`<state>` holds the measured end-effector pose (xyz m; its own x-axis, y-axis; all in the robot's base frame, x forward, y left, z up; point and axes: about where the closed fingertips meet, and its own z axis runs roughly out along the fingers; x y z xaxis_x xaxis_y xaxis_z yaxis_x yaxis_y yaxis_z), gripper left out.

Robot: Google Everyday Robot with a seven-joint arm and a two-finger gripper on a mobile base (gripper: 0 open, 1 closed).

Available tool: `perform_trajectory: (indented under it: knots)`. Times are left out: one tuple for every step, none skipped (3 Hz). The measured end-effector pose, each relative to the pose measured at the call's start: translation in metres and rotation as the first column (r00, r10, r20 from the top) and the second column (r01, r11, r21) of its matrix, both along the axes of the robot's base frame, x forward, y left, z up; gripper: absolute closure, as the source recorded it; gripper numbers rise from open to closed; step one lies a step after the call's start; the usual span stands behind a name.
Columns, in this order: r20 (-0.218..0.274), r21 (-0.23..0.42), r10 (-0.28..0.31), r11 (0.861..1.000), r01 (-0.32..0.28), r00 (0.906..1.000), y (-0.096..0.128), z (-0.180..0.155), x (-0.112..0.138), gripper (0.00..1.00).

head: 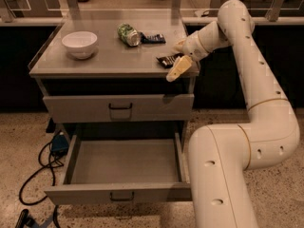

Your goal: Place rxbar chocolate into middle drawer

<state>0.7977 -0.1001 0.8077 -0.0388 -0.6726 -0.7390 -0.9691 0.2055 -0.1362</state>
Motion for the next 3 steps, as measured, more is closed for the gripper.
perform_trajectory:
  knots:
    - [0.000,0.000,0.000,1.000,0.000,1.0000,0.0000,0.0000,0.0000,0.23]
    - [0.000,0.001,0.000,1.000,0.000,1.0000,0.0001,-0.0001,0.0001,0.47]
    - [-0.004,0.020,-0.007,1.000,0.007,1.0000,0.0028,-0.0004,0.0021,0.69]
